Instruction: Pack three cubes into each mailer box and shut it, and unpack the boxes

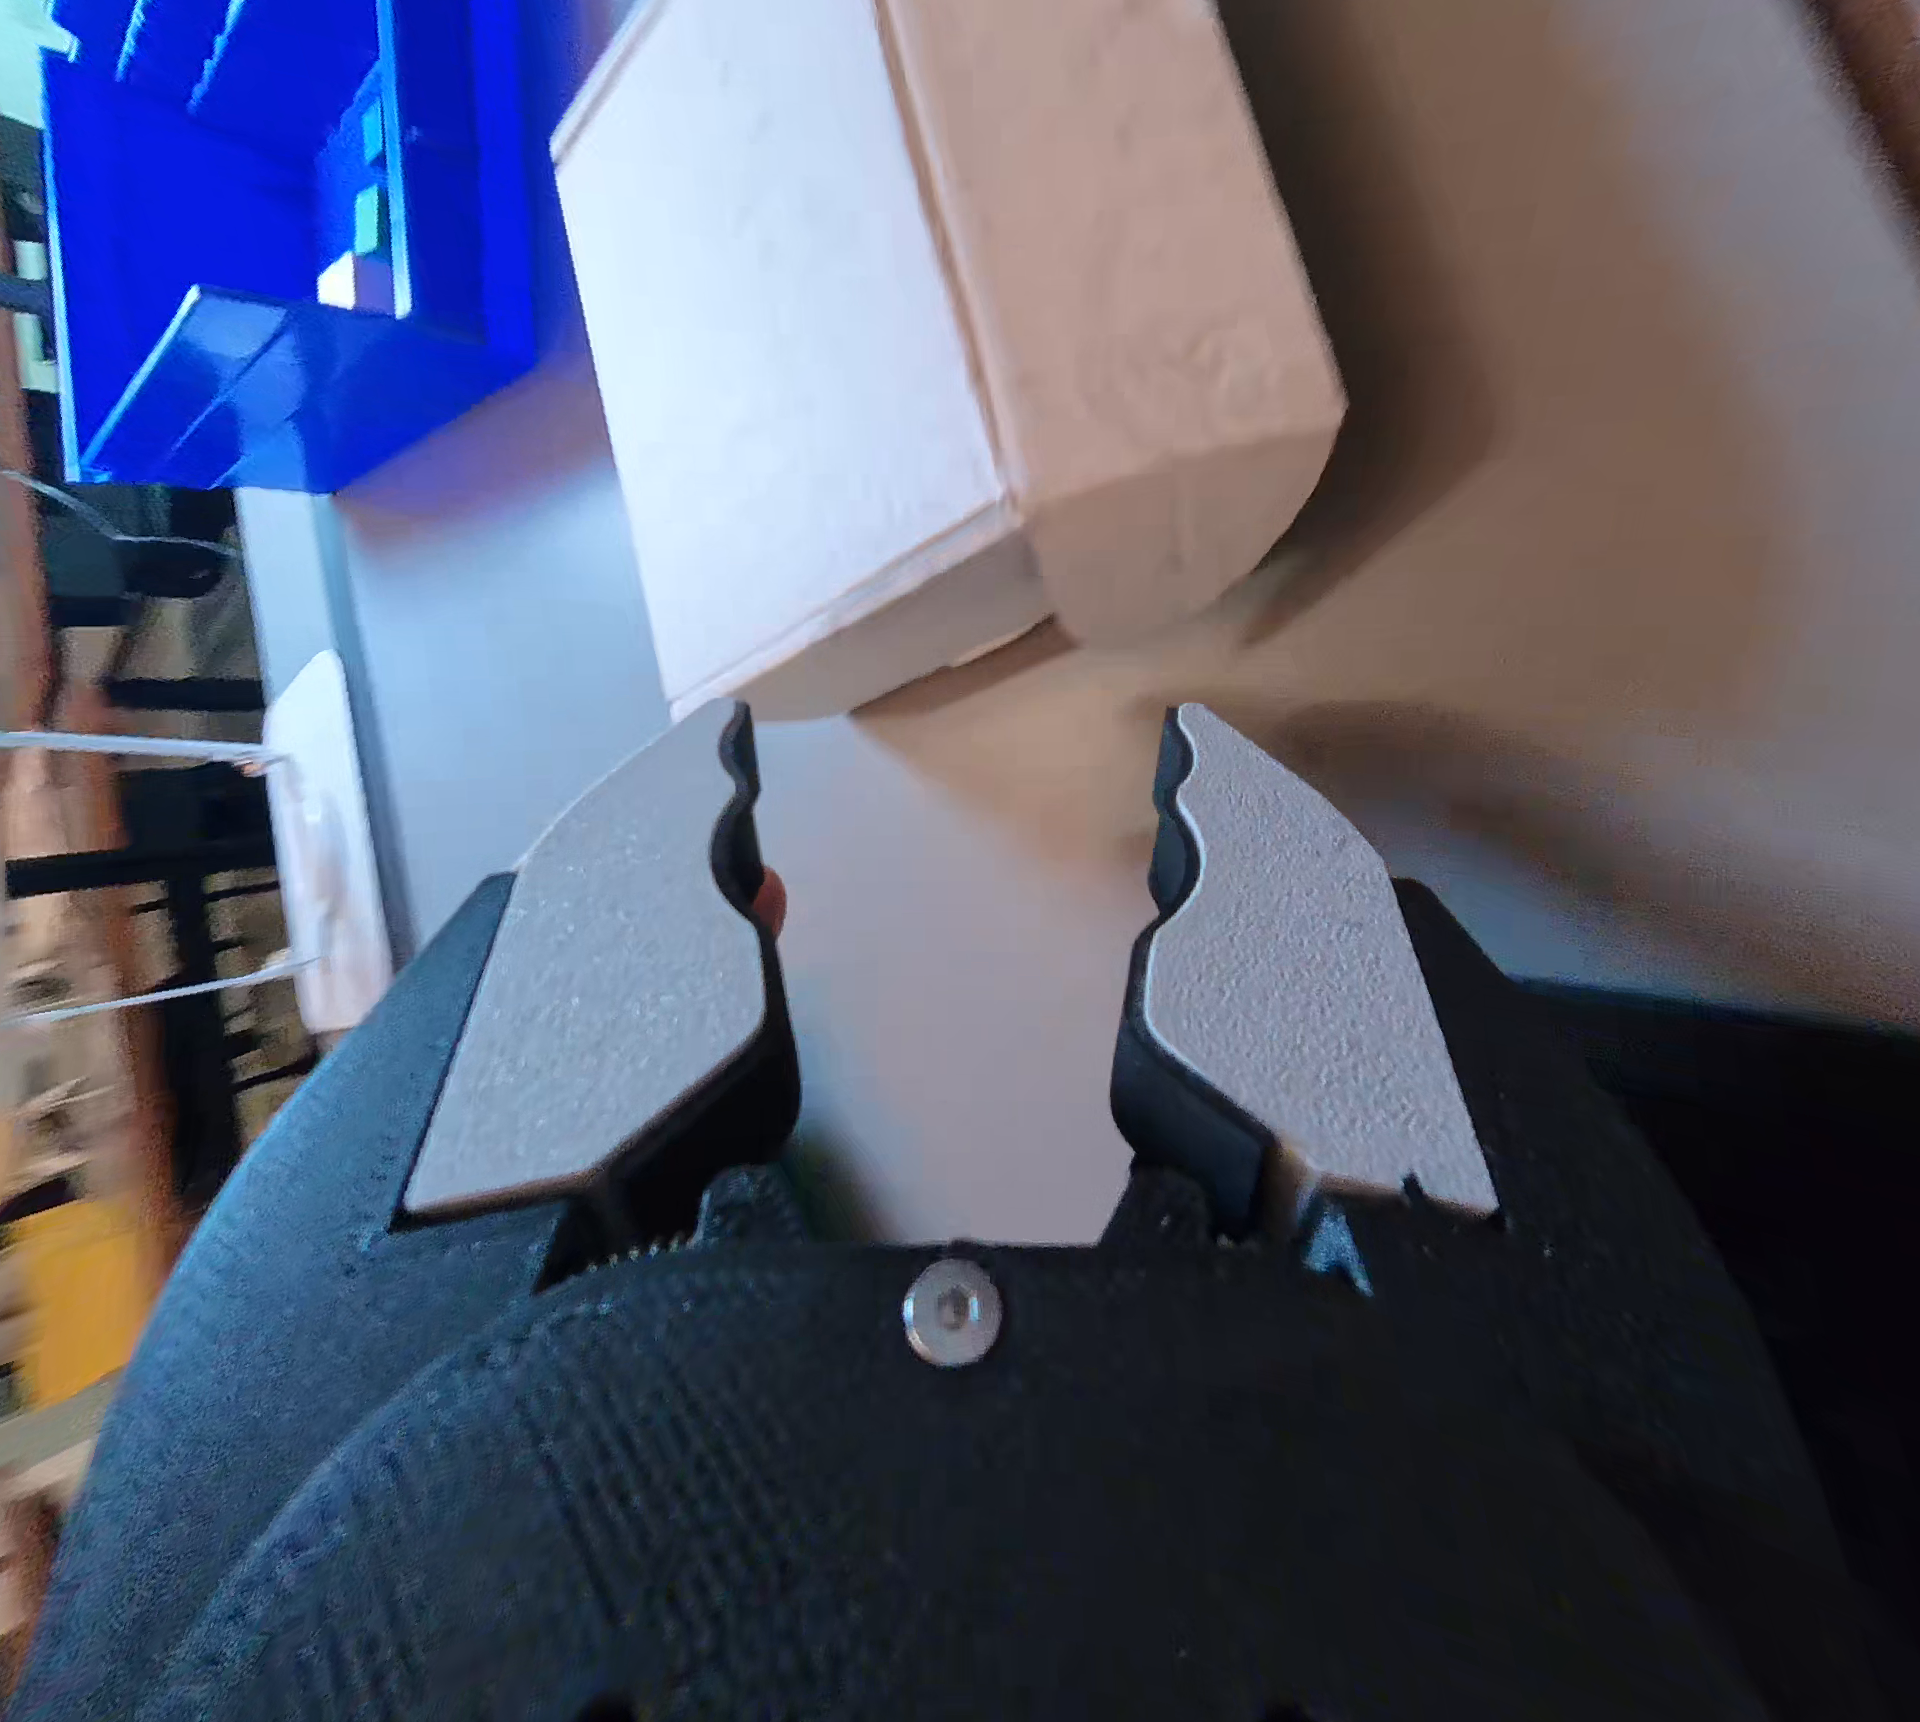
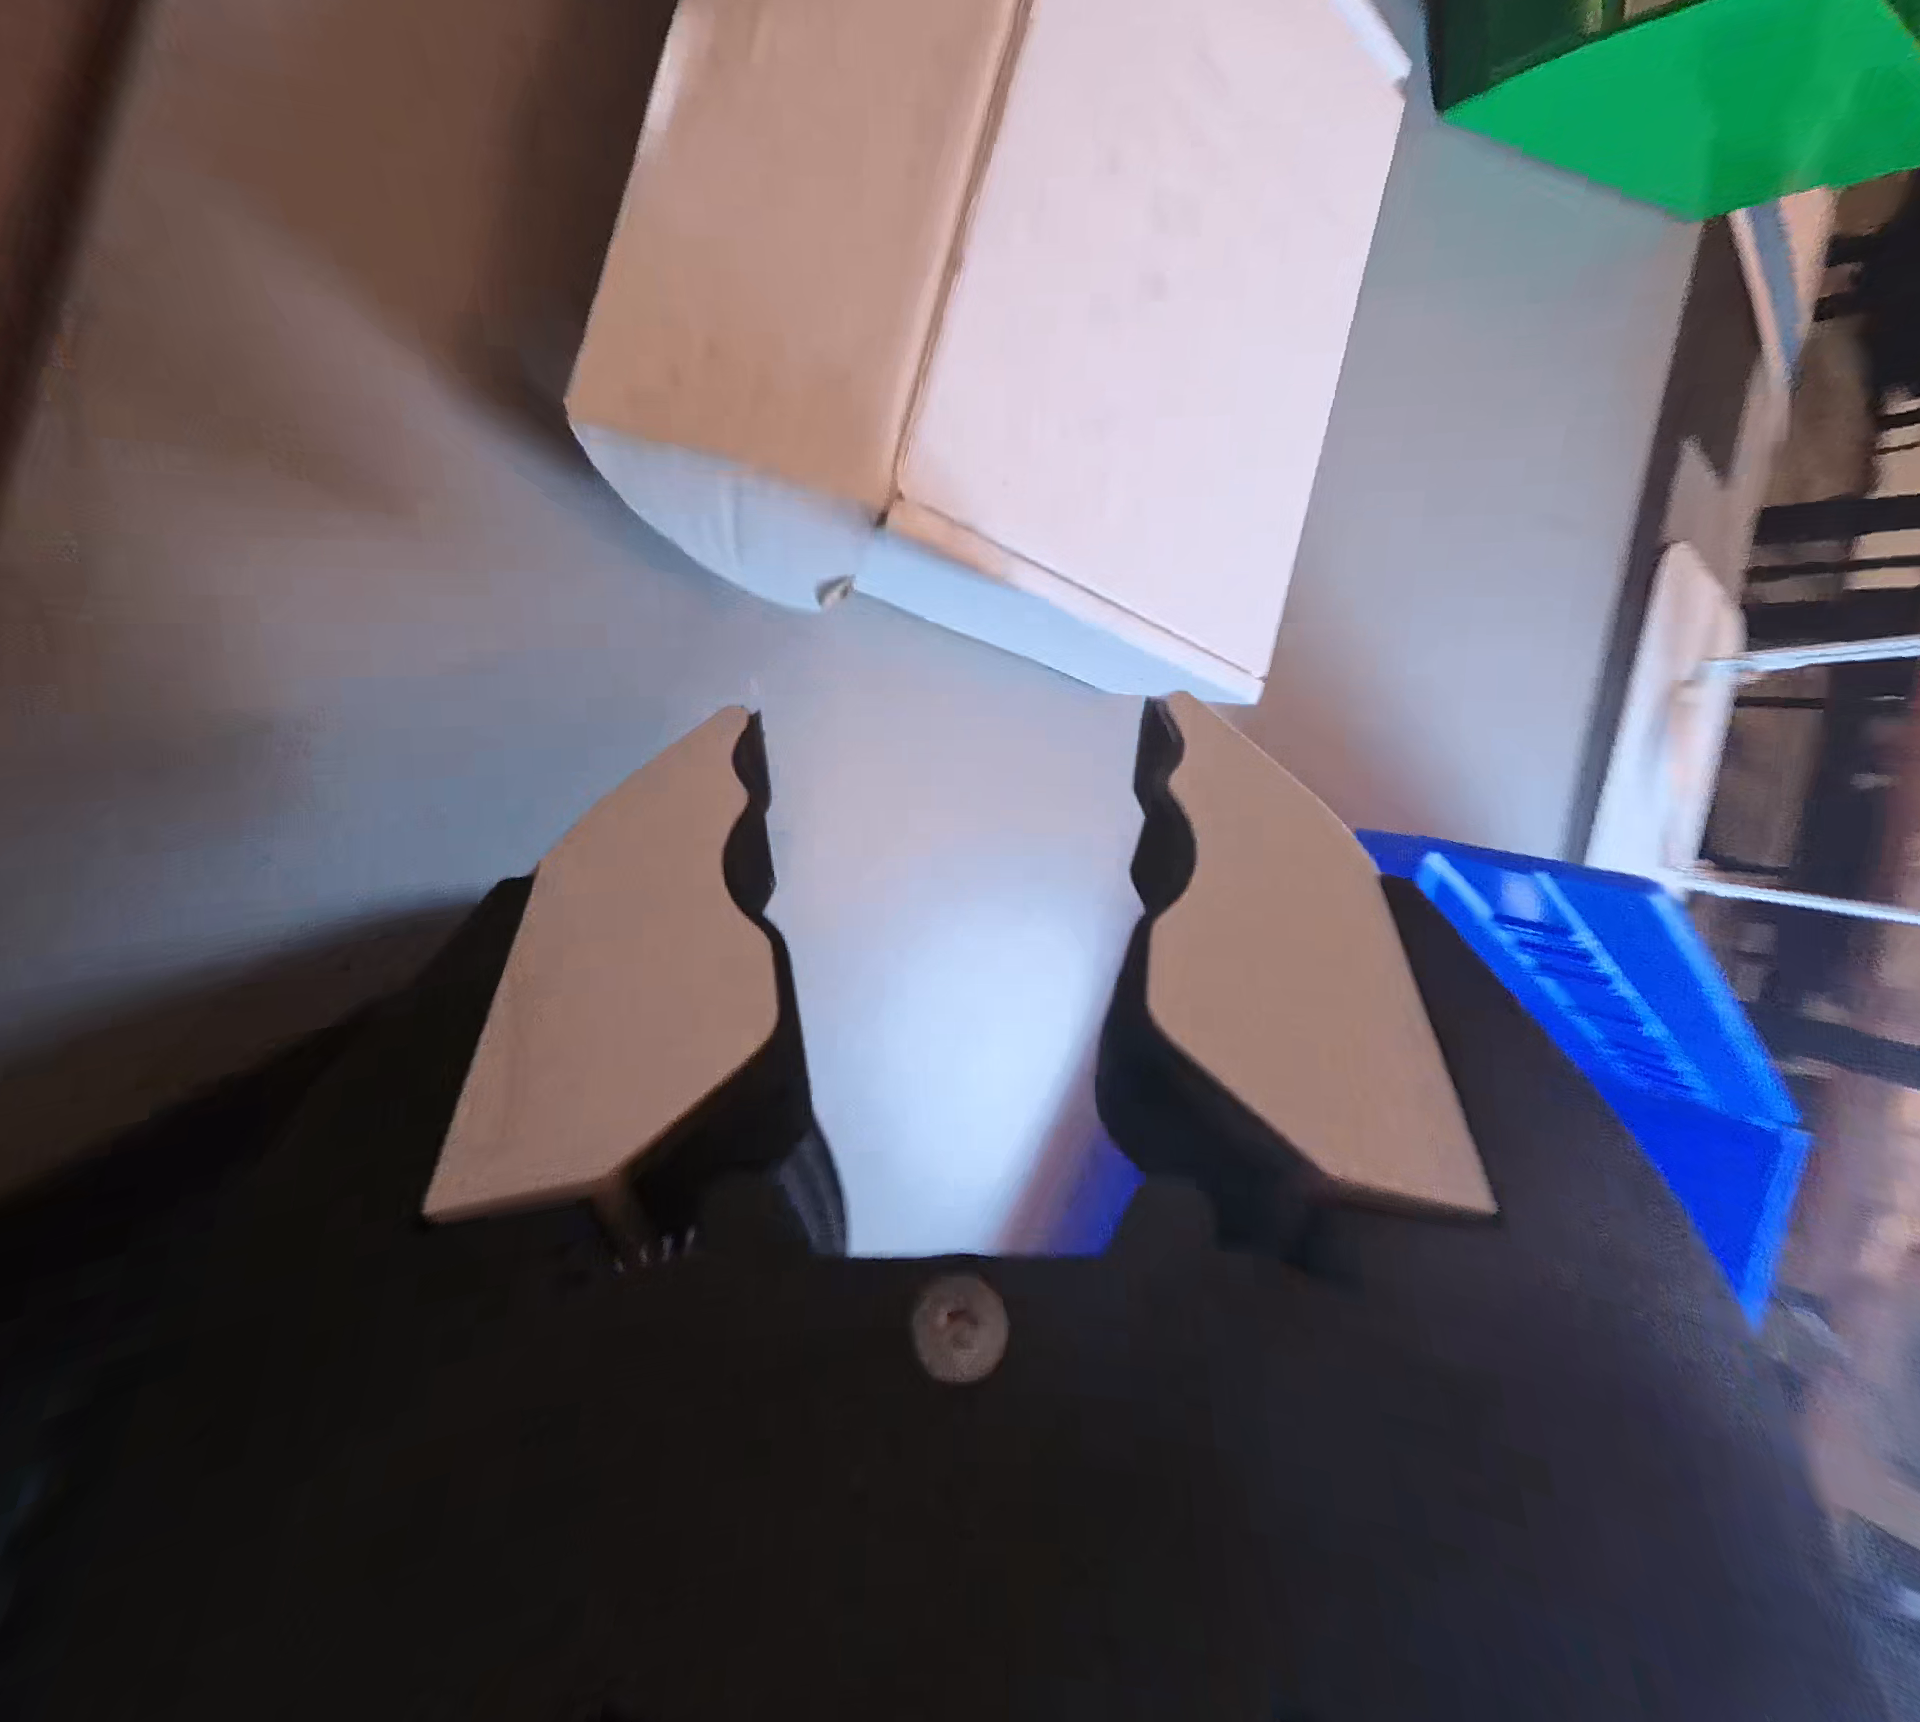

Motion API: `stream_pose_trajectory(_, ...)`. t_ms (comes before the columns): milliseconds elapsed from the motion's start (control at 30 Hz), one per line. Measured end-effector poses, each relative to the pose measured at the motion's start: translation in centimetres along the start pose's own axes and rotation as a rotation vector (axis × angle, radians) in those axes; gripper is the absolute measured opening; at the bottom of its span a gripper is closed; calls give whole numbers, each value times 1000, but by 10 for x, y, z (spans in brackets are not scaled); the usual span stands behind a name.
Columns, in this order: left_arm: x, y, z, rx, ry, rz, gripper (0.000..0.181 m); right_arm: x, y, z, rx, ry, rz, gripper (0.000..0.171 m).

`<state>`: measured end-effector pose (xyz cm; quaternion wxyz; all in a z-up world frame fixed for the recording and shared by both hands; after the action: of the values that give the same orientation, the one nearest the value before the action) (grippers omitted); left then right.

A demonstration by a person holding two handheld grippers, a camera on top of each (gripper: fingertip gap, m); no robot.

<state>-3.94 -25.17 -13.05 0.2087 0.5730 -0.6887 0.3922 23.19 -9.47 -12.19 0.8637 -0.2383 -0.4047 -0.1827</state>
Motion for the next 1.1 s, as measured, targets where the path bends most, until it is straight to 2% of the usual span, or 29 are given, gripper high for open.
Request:
stream_pose_trajectory(33, -5, 2, 0, -50, -36, -40, 75, -3, -1, -2, 47, 36, -12, 70)
stream_pose_trajectory(133, -22, -4, 7, -207, -118, -89, 83, -15, -11, -10, 172, 110, 1, 76)
stream_pose_trajectory(167, -26, -9, 8, -242, -153, -78, 80, -20, -14, -12, 201, 115, 1, 76)
stream_pose_trajectory(300, -31, -22, 10, -230, -99, -11, 73, -28, -23, -10, 164, 77, 76, 69)
stream_pose_trajectory(367, -26, -25, 3, -118, -23, 50, 73, -20, -22, 5, 61, -9, 116, 68)
stream_pose_trajectory(533, 3, -9, -41, 290, 248, 311, 57, 8, -4, 54, -395, -436, 412, 56)
stream_pose_trajectory(600, 1, 3, -53, 440, 317, 410, 55, 6, 6, 66, -513, -530, 491, 51)
stream_pose_trajectory(733, -13, 16, -55, 596, 366, 531, 57, -17, 22, 67, -675, -652, 618, 56)
stream_pose_trajectory(833, -10, 20, -55, 594, 354, 540, 57, -19, 29, 66, -706, -616, 651, 55)
stream_pose_trajectory(1100, 27, 20, -70, 465, 281, 524, 61, 12, 19, 64, -568, -382, 569, 56)
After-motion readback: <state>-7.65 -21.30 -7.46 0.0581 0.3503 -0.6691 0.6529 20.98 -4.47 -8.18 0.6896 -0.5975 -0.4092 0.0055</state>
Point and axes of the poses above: each gripper's, where its closed fingertips meet, x back along the fingers, y out of its underside, z = x × y across the jaws, the point moved 10 cm from there along x, back along the fingers, and after that the axes turned 7 degrees about -z, right-handed, at the moved point
